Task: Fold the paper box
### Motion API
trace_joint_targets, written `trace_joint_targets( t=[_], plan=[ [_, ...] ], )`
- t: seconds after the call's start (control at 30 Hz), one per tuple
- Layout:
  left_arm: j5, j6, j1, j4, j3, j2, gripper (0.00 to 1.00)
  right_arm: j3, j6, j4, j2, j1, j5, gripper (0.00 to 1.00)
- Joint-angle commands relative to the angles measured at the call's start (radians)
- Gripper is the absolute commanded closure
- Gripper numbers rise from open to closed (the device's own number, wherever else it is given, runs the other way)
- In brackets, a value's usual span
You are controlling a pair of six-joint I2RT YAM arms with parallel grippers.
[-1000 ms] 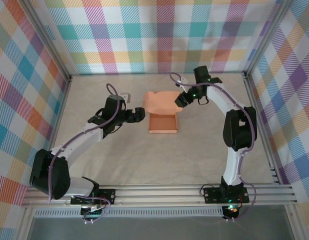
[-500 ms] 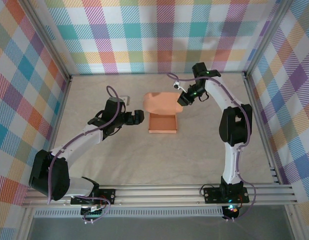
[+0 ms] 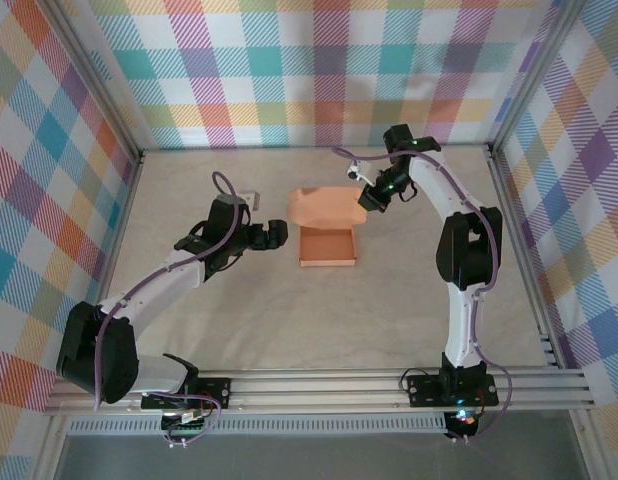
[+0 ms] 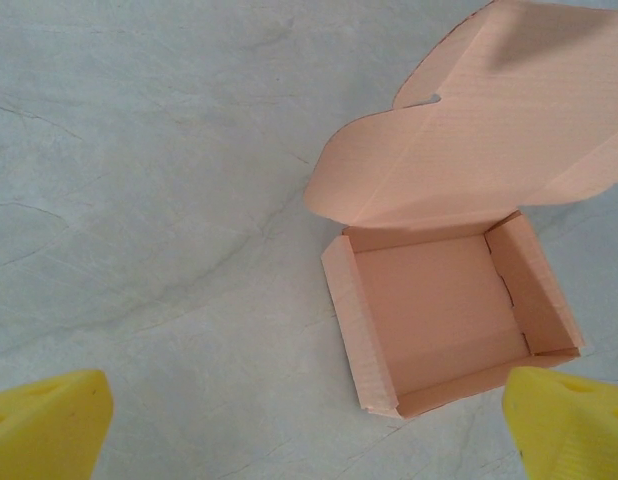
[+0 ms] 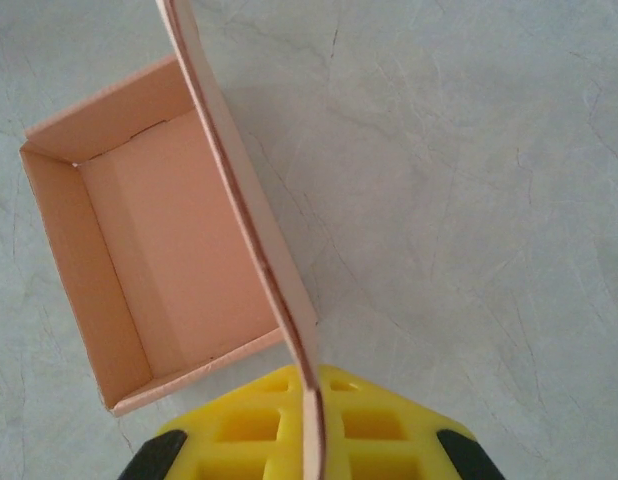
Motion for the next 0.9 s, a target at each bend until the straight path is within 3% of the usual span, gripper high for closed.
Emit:
trace_joint_targets(
  t=[0.0, 0.1, 0.3, 0.47, 0.57, 0.67, 0.73, 0.77, 0.8, 0.87],
  plan=[
    [0.007, 0.038, 0.021, 0.040, -0.011, -0.019, 0.00, -0.001, -0.032, -0.015, -0.004, 0.004, -0.015, 1.00],
    [0.086, 0.132, 0.055, 0.111, -0.016, -0.024, 0.00, -0.020, -0.047, -0.007, -0.023, 0.011, -0.026, 1.00],
    [0.288, 0.424, 0.095, 0.041, 0.070, -0.030, 0.04, -0.072, -0.075, -0.010, -0.071, 0.032, -0.079, 1.00],
    [0.313, 0.616, 0.095, -0.148, 0.179, 0.012, 0.04, -0.150, -0.097, 0.027, -0.117, 0.045, -0.103, 1.00],
    [0.368, 0.840, 0.093, -0.270, 0.229, 0.068, 0.06, -0.156, -0.110, 0.018, -0.119, 0.051, -0.111, 1.00],
    [0.352, 0.951, 0.095, -0.357, 0.300, 0.141, 0.10, -0.154, -0.111, 0.011, -0.120, 0.054, -0.111, 1.00],
    [0.359, 0.996, 0.095, -0.451, 0.392, 0.210, 0.18, -0.151, -0.110, -0.002, -0.120, 0.057, -0.111, 1.00],
    [0.365, 1.016, 0.095, -0.495, 0.434, 0.244, 0.27, -0.151, -0.112, -0.006, -0.121, 0.059, -0.111, 1.00],
    [0.370, 1.034, 0.096, -0.544, 0.482, 0.283, 0.44, -0.149, -0.113, -0.010, -0.123, 0.060, -0.112, 1.00],
    [0.377, 1.058, 0.099, -0.620, 0.556, 0.352, 0.49, -0.150, -0.111, -0.016, -0.125, 0.061, -0.116, 1.00]
  ],
)
